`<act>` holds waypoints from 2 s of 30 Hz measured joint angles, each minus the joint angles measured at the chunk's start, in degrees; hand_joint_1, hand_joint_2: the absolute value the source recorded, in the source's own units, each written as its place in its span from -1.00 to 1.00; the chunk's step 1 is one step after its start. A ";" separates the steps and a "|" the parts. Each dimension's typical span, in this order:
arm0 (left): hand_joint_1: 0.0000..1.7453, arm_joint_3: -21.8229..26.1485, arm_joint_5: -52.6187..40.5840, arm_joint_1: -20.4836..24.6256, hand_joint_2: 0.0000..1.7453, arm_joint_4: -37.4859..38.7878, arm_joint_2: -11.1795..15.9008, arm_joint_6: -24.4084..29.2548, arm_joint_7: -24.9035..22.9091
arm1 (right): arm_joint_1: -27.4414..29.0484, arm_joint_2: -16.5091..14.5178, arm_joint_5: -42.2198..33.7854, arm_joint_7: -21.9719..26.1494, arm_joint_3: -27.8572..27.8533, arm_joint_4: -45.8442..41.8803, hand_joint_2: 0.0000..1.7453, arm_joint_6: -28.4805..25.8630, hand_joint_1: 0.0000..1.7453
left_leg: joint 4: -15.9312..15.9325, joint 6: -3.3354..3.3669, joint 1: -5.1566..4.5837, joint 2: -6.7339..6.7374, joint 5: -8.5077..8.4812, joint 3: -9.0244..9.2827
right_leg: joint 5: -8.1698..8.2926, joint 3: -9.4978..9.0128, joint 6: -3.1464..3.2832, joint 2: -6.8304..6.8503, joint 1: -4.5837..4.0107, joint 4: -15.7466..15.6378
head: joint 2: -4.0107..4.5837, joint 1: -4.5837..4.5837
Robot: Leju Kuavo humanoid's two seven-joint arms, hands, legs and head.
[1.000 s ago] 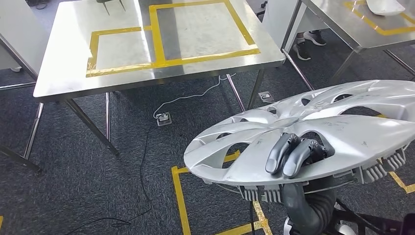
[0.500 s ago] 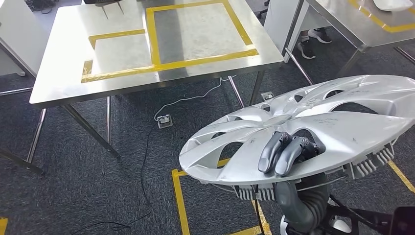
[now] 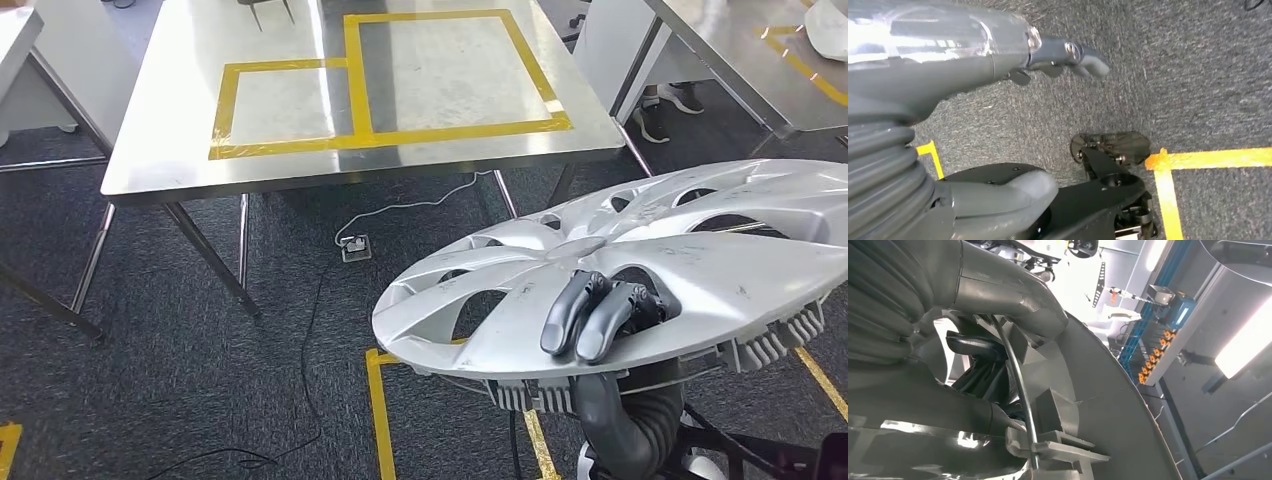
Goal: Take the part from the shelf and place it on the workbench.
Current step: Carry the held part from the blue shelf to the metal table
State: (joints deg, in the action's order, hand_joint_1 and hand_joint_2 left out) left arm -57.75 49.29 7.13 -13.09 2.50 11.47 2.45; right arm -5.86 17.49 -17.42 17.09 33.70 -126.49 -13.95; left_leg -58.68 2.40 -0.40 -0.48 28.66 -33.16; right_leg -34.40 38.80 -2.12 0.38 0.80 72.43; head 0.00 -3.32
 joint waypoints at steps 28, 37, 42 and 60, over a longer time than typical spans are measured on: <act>-1.00 -0.93 -0.11 0.07 1.00 0.00 -0.14 0.00 0.04 | 0.34 -0.20 0.07 0.33 -0.28 -0.17 1.00 -0.07 1.00 | -0.90 -1.17 1.19 0.79 0.07 -0.84 | -1.77 -1.33 -0.68 -0.08 0.39 -1.27 | 0.00 0.19; -1.00 -1.01 -0.11 0.14 1.00 0.00 -0.33 -0.01 0.02 | 0.63 -0.22 0.03 0.43 -0.36 -0.20 1.00 -0.08 1.00 | -0.78 -1.69 0.25 0.20 0.78 -0.09 | 6.11 -5.52 2.20 -0.35 -0.81 -13.77 | 0.00 -0.94; -1.00 -1.06 -0.11 0.12 1.00 0.00 -0.24 0.00 0.04 | 0.64 -0.27 0.03 0.72 -0.34 -0.21 1.00 -0.03 1.00 | -8.74 -3.17 0.62 0.34 5.50 -3.65 | 6.79 -6.93 2.70 -0.02 -0.29 -15.76 | 0.00 0.20; -1.00 -1.28 -0.26 0.02 1.00 0.00 0.17 -0.02 0.01 | 0.85 -0.26 0.01 0.74 -0.35 -0.19 1.00 0.09 1.00 | -0.81 -0.75 0.96 0.67 0.06 -0.68 | -1.91 0.69 -0.45 -0.26 0.07 1.79 | 0.00 -0.40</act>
State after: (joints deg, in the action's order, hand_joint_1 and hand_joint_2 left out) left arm -59.04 49.03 7.15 -13.09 2.67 11.45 2.46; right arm -5.01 17.22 -17.41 17.84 33.35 -126.67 -13.86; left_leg -59.50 1.65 0.56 0.19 28.73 -33.84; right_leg -36.30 39.50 -2.57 0.11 0.87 74.22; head 0.00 -3.73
